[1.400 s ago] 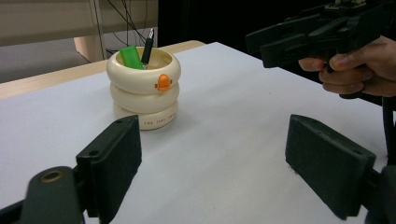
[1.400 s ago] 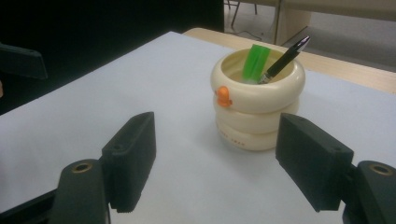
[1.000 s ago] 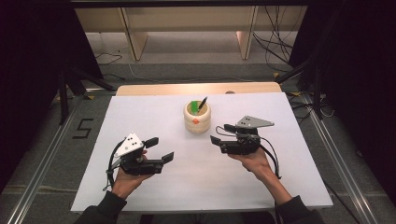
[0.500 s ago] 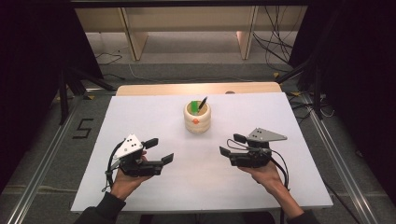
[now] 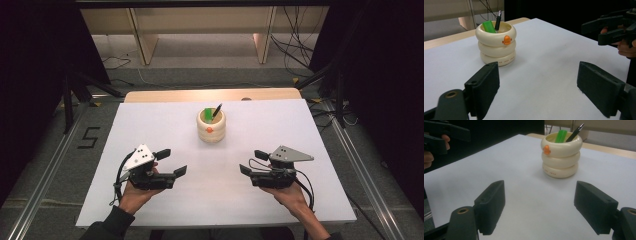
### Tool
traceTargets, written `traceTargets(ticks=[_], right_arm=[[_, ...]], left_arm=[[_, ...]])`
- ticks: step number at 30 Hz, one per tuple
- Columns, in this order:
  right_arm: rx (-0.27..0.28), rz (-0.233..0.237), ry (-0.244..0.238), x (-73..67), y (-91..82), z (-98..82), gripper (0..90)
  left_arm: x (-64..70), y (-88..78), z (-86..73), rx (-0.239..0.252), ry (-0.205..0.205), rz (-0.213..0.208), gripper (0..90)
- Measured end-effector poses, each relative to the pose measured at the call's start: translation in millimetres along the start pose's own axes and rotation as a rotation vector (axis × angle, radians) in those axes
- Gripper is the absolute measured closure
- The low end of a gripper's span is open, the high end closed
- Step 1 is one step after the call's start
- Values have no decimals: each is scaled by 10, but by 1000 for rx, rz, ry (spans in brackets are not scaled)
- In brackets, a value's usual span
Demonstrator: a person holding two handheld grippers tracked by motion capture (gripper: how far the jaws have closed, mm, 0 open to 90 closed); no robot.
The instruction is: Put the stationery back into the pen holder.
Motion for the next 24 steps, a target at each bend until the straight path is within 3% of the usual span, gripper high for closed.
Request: traceTargets(ticks=[13, 24], right_arm=[[12, -11, 10, 5, -148, -113, 256], [23, -15, 12, 19, -153, -120, 254]], left_arm=[[7, -10, -18, -5, -3, -1, 176], [8, -7, -24, -9, 3, -2, 176]])
Point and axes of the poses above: each handheld gripper's, and its own axes: y roughly forward along the jaws, z roughly out of its top, x roughly to its right, the point moved 8 cm from there along y, roughly forward along the jaws, and after that the axes turned 1 degree about x, right-handed, at the moved point
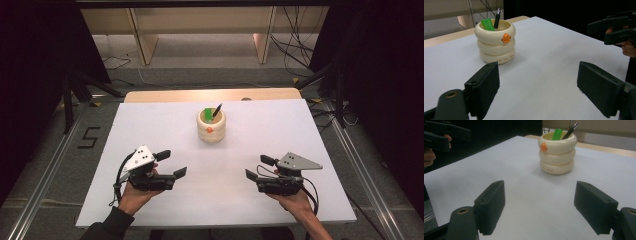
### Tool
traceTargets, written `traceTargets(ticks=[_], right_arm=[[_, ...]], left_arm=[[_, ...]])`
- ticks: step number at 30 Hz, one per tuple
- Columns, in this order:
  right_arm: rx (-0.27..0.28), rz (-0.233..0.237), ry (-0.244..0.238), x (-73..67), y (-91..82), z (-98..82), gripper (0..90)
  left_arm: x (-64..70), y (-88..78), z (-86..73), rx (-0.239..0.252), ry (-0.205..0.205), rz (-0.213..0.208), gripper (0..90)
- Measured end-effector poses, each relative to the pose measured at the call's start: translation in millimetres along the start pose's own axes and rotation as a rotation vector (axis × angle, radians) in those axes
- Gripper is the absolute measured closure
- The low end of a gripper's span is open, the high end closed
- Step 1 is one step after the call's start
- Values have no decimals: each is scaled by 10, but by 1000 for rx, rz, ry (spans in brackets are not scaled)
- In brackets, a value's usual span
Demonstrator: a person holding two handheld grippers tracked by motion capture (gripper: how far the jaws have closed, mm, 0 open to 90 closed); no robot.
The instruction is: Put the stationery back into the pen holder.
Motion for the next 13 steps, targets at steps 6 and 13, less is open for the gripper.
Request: traceTargets(ticks=[6, 13], right_arm=[[4, -4, 4, 5, 0, 4, 226], [14, -9, 6, 10, -8, 17, 209]], left_arm=[[0, 2, -1, -2, -1, -1, 175], [-3, 5, 0, -2, 0, 0, 176]])
Point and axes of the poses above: each handheld gripper's, and its own axes: y roughly forward along the jaws, z roughly out of its top, x roughly to its right, the point moved 8 cm from there along y, roughly forward along the jaws, and after that the axes turned 1 degree about x, right-handed, at the moved point
